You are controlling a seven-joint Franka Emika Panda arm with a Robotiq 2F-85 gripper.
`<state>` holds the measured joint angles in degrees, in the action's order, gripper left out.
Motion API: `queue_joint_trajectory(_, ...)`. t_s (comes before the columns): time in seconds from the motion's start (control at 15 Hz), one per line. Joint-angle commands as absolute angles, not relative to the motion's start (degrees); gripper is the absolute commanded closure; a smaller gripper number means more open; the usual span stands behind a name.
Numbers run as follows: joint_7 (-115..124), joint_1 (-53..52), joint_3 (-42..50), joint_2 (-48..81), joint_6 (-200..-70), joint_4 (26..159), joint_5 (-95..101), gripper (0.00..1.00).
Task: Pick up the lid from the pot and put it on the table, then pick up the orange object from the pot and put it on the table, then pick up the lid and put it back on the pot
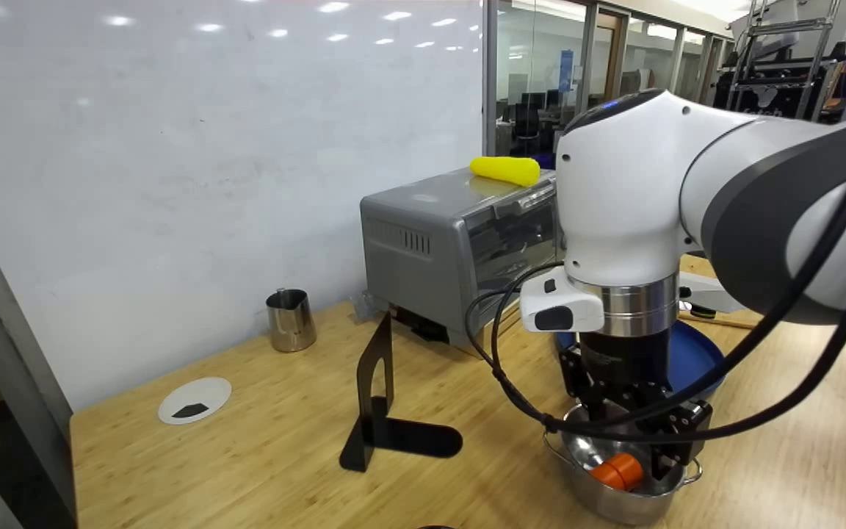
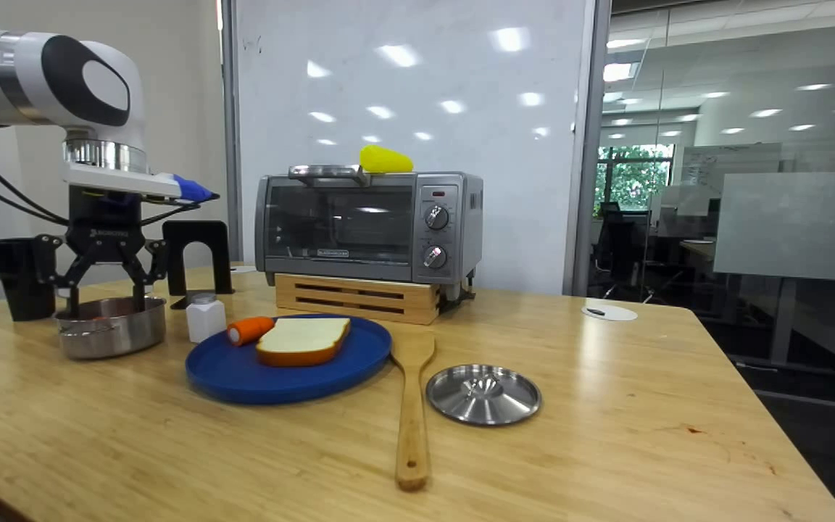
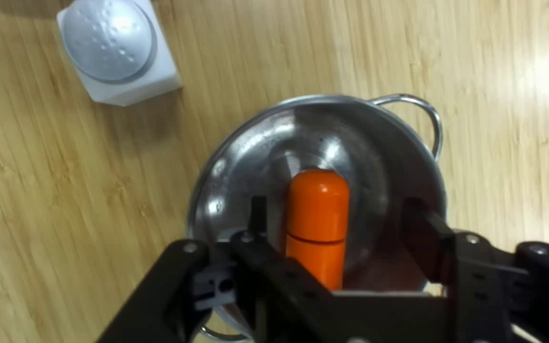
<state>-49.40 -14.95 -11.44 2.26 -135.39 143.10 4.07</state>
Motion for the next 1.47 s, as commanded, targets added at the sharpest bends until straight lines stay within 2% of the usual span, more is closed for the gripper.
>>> queue_joint_trajectory(0.0, -48.41, -13.89, -12.06, 4.85, -136.44, 141.88, 6.19, 0.31)
queue_joint_trajectory(0.27, -48.19, -13.96, -12.40, 6.34, -136.69, 141.28, 7.33, 0.34)
queue_joint_trajectory(0.67, -47.78, -14.44, -13.16, 9.42, -136.58, 140.11, 10.17, 0.26)
queue_joint_trajectory(0.8, -47.68, -14.49, -13.57, 10.01, -136.66, 139.74, 11.09, 0.32)
queue_joint_trajectory(0.87, -47.62, -14.52, -13.74, 10.14, -136.81, 139.65, 11.47, 0.51)
queue_joint_trajectory(1.0, -47.45, -14.60, -14.10, 10.63, -136.91, 139.57, 12.16, 0.58)
queue_joint_trajectory(1.27, -46.72, -14.78, -14.67, 11.19, -137.03, 139.31, 13.57, 0.87)
queue_joint_trajectory(1.4, -45.96, -14.92, -14.91, 10.61, -137.09, 139.51, 14.20, 0.87)
